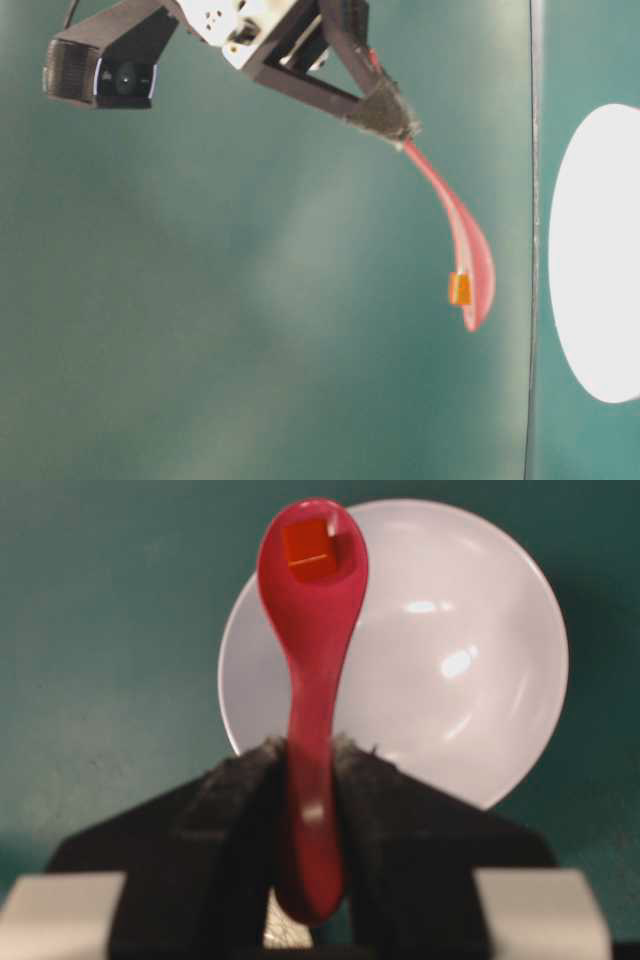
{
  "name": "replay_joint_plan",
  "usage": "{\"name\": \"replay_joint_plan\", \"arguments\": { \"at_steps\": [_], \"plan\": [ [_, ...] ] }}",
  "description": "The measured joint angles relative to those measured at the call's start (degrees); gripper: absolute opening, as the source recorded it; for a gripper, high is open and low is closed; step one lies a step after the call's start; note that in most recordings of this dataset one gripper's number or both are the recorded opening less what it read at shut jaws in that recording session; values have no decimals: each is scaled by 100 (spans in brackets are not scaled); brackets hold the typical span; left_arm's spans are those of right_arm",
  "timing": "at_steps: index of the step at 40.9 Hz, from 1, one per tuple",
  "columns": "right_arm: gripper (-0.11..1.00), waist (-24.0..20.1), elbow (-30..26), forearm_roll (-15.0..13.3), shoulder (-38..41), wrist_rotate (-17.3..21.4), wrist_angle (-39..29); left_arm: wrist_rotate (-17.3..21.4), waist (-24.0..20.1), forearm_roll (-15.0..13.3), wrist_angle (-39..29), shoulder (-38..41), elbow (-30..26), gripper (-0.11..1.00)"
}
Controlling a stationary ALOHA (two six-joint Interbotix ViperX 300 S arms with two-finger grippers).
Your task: Grip the spoon and scoop the red block from the bowl with right arm.
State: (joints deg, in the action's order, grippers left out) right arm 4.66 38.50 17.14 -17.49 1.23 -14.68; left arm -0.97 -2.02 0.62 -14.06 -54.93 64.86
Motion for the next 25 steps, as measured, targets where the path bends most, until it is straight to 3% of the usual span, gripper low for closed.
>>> {"name": "replay_joint_plan", "arguments": {
  "at_steps": [25],
  "plan": [
    [24,79,-62,0,-475,0,-229,0,0,0,0,0,0,0]
  ]
}}
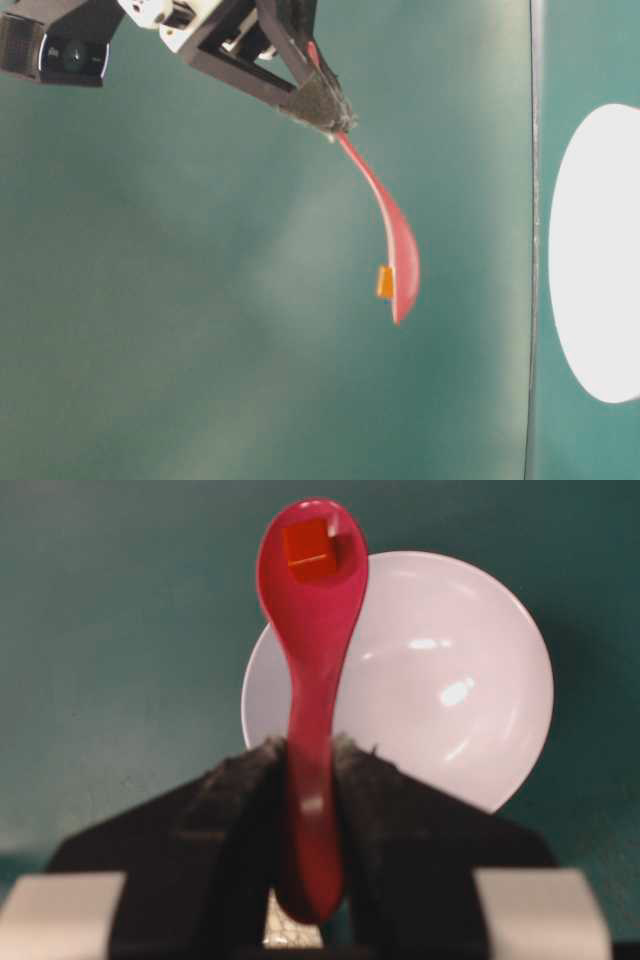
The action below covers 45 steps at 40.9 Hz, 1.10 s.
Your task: Grip the spoon and scoop the red block from the bowl with right arm.
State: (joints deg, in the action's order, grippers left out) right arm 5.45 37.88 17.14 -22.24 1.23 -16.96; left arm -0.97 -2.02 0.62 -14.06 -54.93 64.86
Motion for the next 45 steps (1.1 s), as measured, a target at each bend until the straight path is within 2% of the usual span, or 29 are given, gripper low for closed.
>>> {"name": "replay_joint_plan", "arguments": {
  "at_steps": [45],
  "plan": [
    [24,70,-70,-26,-88,-62,0,0,0,0,-88,0,0,0]
  ]
}}
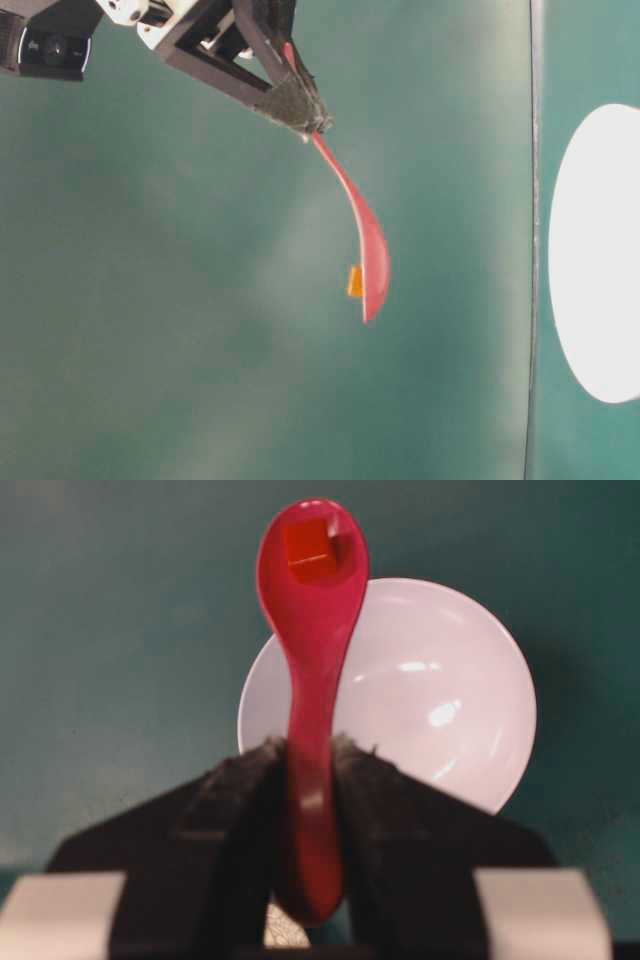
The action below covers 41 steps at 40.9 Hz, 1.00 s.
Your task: Grip the spoon and scoop the red block from the bowl with right arm.
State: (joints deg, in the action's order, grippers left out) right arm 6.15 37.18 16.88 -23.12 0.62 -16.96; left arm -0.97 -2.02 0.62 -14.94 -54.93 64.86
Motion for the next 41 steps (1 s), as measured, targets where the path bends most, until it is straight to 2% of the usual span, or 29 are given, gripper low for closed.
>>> {"name": "replay_joint_plan", "arguments": {
  "at_steps": [41],
  "plan": [
    [24,0,9,0,0,9,9,-9,0,0,185,0,0,0]
  ]
}}
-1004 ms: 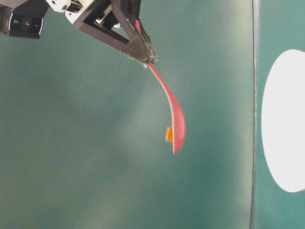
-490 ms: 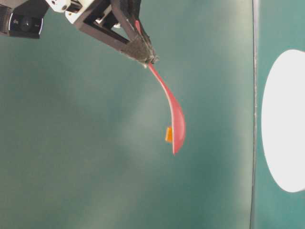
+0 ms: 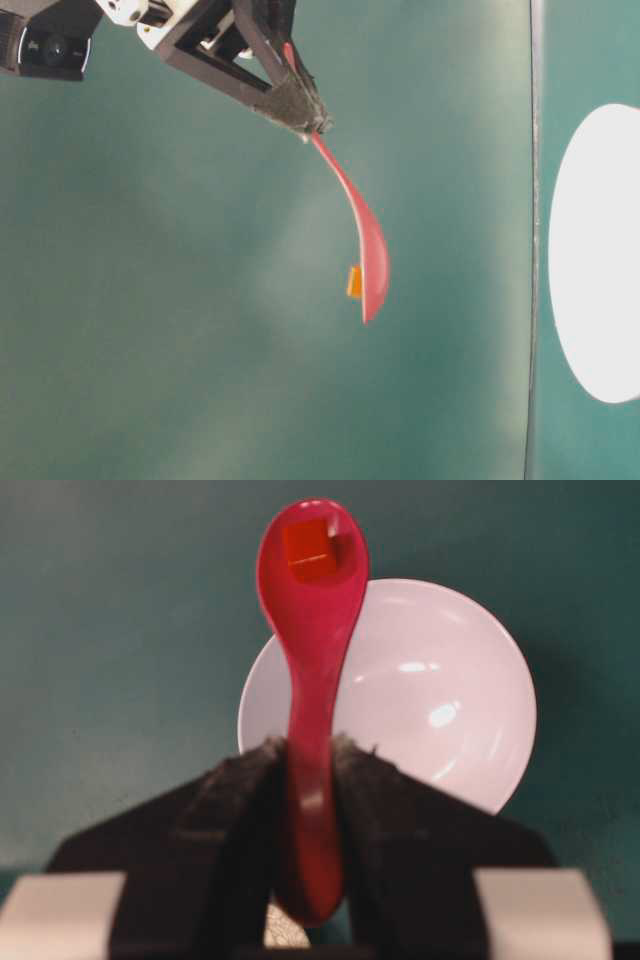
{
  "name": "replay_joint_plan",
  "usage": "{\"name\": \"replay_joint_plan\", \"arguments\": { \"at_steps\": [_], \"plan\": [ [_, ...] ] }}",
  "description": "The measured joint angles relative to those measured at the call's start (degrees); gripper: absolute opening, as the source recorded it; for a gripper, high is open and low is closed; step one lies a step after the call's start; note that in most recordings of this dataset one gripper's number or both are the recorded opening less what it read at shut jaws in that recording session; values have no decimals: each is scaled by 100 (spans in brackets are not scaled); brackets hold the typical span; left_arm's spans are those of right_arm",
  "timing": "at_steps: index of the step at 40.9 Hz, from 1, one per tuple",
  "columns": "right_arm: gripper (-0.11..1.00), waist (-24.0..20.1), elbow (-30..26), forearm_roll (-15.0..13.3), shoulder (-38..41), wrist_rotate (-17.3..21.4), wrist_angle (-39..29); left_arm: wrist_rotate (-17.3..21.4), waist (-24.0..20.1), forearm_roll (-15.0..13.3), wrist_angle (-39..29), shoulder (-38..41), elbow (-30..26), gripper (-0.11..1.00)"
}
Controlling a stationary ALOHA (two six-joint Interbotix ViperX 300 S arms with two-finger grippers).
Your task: Grip the spoon and scoop the red block from the bowl with right arm.
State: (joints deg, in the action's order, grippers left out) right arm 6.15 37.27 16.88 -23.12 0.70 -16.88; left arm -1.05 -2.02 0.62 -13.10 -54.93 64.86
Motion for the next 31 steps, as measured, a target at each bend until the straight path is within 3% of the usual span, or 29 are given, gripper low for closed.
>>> {"name": "replay_joint_plan", "arguments": {
  "at_steps": [31],
  "plan": [
    [24,0,-9,0,0,35,-9,0,0,0,35,35,-9,0]
  ]
}}
